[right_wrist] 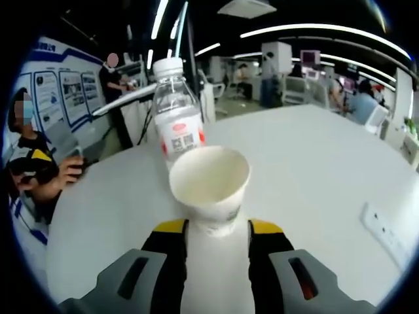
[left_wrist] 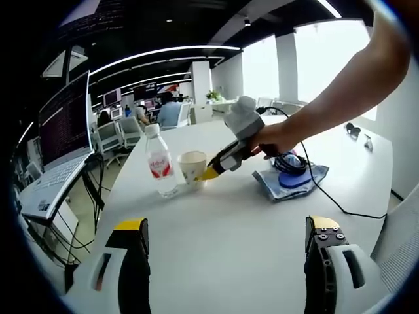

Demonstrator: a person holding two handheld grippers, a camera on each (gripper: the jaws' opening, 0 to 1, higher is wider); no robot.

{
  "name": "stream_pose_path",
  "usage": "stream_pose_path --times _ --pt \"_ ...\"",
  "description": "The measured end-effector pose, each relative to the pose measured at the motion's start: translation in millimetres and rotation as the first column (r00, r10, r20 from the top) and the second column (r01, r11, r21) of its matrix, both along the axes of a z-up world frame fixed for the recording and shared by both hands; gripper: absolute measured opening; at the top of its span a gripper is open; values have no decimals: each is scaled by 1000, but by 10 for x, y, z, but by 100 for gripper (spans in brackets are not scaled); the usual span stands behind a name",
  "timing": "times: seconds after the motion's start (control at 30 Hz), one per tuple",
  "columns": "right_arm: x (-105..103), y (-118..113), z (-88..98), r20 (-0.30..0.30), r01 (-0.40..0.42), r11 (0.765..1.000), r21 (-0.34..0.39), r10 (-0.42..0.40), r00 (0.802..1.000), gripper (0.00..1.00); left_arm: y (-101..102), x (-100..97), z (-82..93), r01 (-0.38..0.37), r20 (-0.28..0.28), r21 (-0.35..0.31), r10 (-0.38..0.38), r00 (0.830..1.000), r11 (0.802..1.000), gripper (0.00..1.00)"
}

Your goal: Arrange the tabletop items into an orderly group along one side of the table until the central work area is clear of visible clutter.

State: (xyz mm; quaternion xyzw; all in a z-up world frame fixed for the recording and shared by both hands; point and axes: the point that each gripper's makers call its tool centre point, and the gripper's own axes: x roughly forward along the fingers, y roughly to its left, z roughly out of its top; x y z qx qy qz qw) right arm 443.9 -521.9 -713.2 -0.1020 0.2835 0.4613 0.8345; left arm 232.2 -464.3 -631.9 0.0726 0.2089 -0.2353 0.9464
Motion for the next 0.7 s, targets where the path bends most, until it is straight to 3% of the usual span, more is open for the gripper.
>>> stream_pose_path --times 0.7 --pt "-189 -521 183 23 74 997 6 -74 997 37 -64 -24 43 22 9 4 -22 1000 1000 100"
